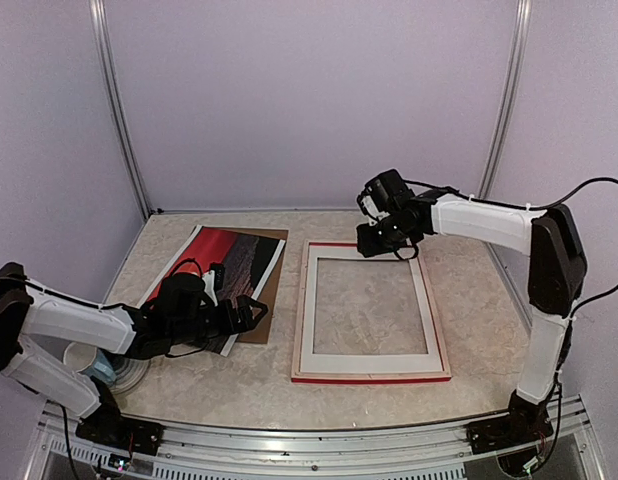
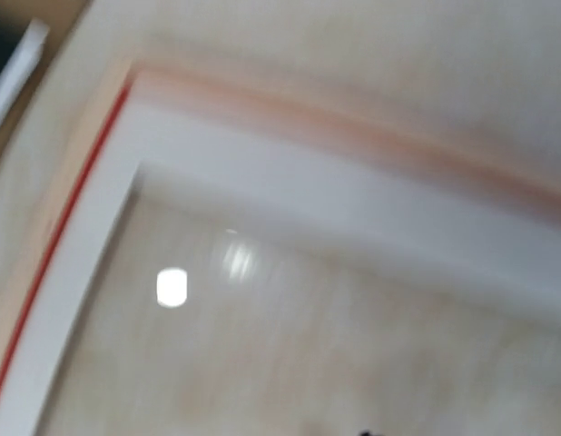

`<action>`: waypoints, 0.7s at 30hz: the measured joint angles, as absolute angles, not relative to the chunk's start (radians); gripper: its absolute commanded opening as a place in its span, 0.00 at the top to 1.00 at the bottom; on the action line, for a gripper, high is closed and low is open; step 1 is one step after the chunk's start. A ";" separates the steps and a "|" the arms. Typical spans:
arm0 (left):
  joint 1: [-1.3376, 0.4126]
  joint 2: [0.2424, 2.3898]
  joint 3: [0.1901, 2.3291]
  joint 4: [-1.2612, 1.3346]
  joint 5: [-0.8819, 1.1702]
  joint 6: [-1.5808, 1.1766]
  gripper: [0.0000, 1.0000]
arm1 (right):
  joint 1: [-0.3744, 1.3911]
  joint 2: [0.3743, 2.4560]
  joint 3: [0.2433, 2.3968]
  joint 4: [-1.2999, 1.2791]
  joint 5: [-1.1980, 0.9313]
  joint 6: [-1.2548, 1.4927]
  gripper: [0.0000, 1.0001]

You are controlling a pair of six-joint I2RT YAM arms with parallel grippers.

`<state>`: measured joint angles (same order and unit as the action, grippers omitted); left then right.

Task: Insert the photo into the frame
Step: Adjust the mat board under the glass panel, then pick up the photo from the backboard.

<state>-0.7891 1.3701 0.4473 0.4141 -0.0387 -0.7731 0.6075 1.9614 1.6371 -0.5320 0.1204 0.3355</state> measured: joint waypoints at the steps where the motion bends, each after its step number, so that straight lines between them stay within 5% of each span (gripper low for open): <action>1: -0.789 1.369 0.447 0.413 -0.039 -0.772 0.01 | 0.628 1.916 1.563 -0.529 0.107 0.327 0.64; 11: -0.789 1.362 0.457 0.387 -0.039 -0.754 0.01 | 0.855 1.593 1.029 -0.530 -0.044 0.326 0.73; 21: -0.789 1.413 0.517 0.377 -0.033 -0.750 0.01 | 0.882 1.497 0.852 -0.505 -0.089 0.380 0.74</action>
